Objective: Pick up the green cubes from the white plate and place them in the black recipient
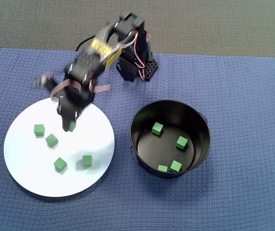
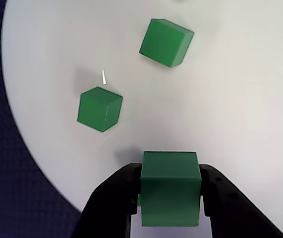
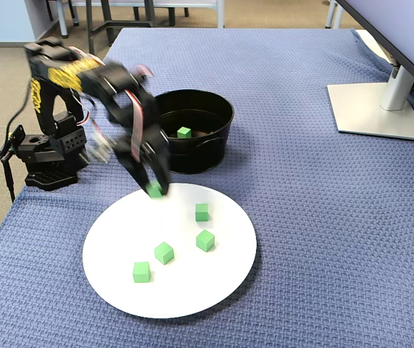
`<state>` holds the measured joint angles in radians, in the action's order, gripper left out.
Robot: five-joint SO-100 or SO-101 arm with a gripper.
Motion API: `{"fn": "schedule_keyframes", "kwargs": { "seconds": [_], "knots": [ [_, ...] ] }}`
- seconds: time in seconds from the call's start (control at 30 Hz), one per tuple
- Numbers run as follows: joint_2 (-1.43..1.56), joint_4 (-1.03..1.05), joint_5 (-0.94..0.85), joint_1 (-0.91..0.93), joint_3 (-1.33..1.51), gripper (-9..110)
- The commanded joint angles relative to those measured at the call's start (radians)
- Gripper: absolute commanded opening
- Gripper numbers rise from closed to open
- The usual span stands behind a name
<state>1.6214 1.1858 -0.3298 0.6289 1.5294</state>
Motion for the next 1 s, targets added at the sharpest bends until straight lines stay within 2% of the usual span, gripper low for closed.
{"fn": "schedule_keyframes", "kwargs": {
  "seconds": [0.0, 0.1, 0.23, 0.37, 0.53, 0.63, 0.7, 0.73, 0.87, 0.97],
  "knots": [
    [0.348, 0.137, 0.066, -0.032, 0.023, 0],
    [0.483, 0.195, 0.147, -0.158, 0.028, 0],
    [0.560, 0.202, 0.285, -0.426, 0.063, 0],
    [0.545, 0.043, 0.380, -0.687, 0.219, 0],
    [0.433, -0.158, 0.428, -0.862, 0.367, 0],
    [0.397, -0.202, 0.451, -0.887, 0.382, 3],
    [0.396, -0.176, 0.430, -0.899, 0.362, 25],
    [0.405, -0.153, 0.426, -0.899, 0.348, 31],
    [0.459, -0.061, 0.426, -0.827, 0.262, 33],
    [0.476, 0.054, 0.364, -0.713, 0.152, 30]
  ]
}}
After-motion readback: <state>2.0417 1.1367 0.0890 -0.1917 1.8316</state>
